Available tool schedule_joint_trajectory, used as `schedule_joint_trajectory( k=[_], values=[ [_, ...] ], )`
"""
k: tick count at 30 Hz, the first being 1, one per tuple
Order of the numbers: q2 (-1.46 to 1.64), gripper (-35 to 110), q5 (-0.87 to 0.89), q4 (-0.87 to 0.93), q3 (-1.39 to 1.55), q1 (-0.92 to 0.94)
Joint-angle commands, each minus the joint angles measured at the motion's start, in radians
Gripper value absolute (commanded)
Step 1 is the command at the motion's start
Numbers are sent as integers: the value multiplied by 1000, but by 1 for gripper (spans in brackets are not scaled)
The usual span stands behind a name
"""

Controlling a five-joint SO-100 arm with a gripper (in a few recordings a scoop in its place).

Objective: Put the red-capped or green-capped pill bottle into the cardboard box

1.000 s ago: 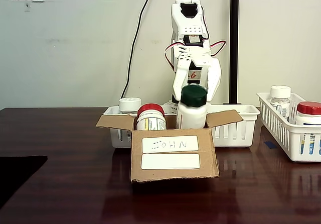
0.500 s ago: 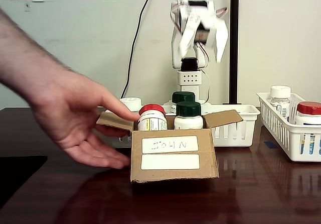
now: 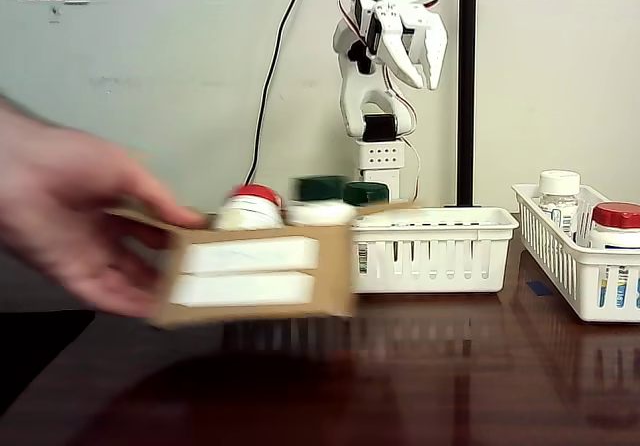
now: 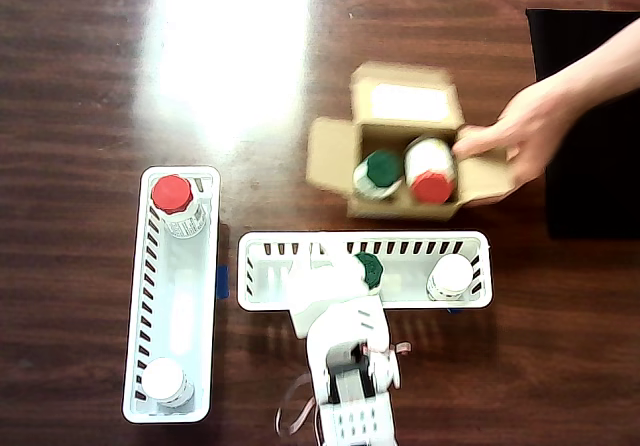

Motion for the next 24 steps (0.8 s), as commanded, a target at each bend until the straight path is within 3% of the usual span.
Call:
schedule_joint_trajectory(
  k=[1, 24],
  values=[
    [161, 0, 11, 12, 98, -49],
    [756, 0, 34, -35, 767, -212]
  ],
)
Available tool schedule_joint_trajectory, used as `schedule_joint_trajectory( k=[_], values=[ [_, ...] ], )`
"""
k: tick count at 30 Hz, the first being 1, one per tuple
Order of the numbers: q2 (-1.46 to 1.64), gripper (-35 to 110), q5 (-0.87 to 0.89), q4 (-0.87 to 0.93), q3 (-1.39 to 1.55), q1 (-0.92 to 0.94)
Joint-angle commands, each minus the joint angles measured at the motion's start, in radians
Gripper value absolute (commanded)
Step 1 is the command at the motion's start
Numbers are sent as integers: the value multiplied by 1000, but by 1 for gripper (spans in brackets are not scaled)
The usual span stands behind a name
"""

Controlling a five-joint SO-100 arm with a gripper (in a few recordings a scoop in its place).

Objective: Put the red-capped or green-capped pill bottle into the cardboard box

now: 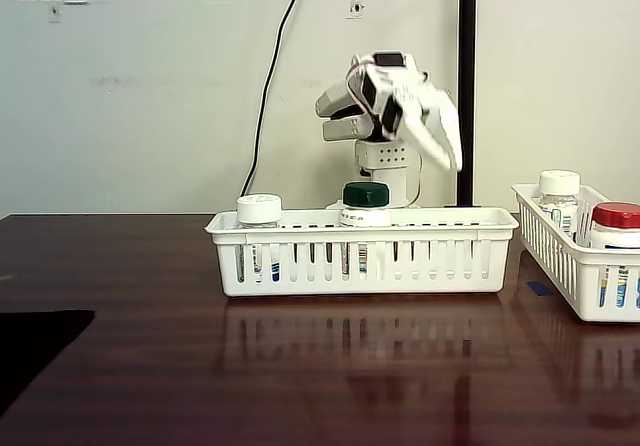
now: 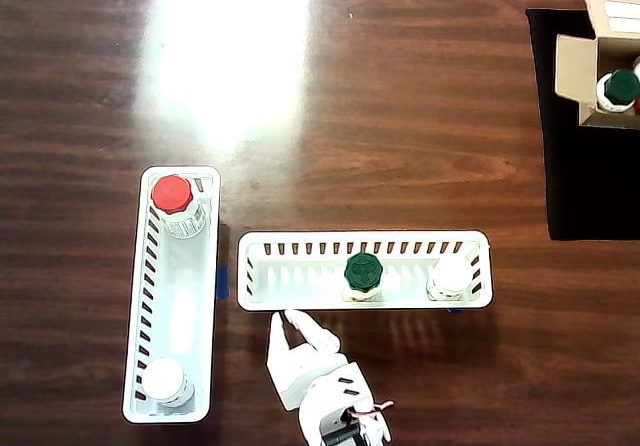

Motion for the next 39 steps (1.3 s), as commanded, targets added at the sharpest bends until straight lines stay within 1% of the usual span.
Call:
schedule_joint_trajectory(
  k=[1, 6, 9, 12, 13, 15, 16, 18, 20, 21, 23, 28, 32, 35, 39],
  values=[
    [83, 0, -3, -14, 32, -34],
    [74, 0, -29, -29, 84, -74],
    [84, 0, -66, 31, 84, -107],
    [84, 0, -153, 74, 84, -152],
    [84, 0, -147, 83, 84, -167],
    [84, 0, -18, 137, 84, -176],
    [84, 0, 74, 169, 84, -170],
    [81, 0, 390, 299, 84, -169],
    [81, 0, 422, 298, 84, -160],
    [84, 0, 411, 298, 84, -153],
    [83, 0, 308, 298, 84, -147],
    [83, 0, -114, 298, 84, -147],
    [83, 0, -387, 298, 84, -147],
    [83, 0, -514, 298, 84, -147],
    [83, 0, -621, 298, 84, -147]
  ],
)
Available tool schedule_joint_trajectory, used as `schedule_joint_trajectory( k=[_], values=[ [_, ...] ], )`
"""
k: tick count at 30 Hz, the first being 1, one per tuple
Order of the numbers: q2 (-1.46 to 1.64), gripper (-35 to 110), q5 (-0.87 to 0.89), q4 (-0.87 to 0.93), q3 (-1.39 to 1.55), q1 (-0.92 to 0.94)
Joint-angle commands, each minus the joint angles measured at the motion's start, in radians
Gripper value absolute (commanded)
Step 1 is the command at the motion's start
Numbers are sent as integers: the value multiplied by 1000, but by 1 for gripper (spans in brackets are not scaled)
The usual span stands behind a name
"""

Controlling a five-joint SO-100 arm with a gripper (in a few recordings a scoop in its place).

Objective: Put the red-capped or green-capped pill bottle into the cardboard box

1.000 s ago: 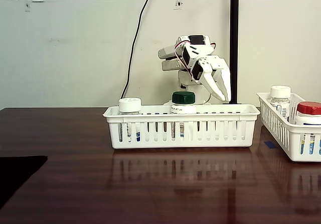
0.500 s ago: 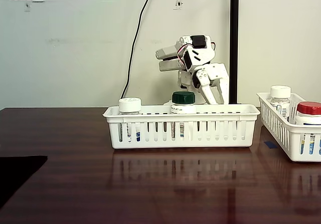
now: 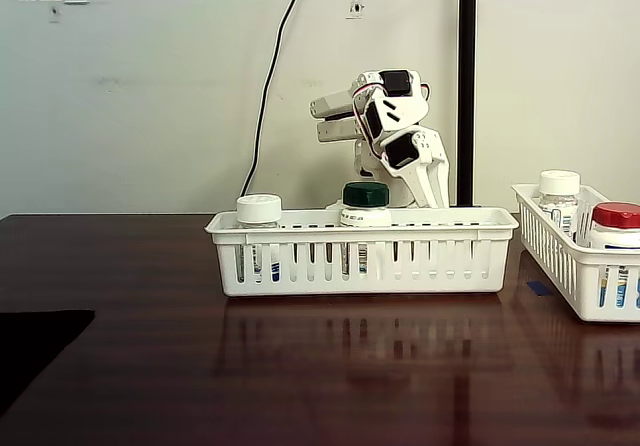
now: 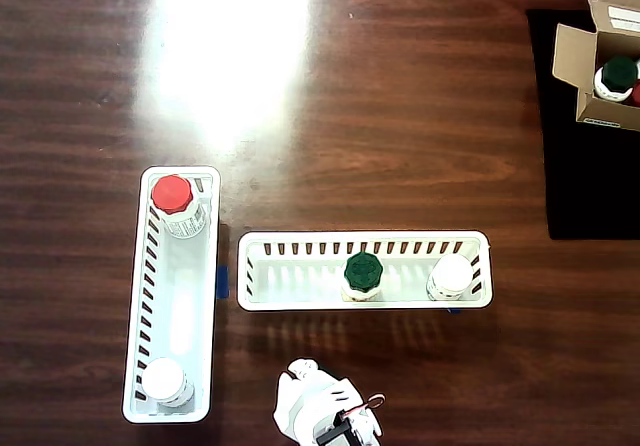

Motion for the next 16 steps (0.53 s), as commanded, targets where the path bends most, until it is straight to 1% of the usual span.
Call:
schedule_joint_trajectory(
  k=[1, 7, 16],
  values=[
    [83, 0, -107, 14, -3, -26],
    [83, 0, -187, 14, -3, -26],
    [83, 0, -236, 14, -3, -26]
  ],
)
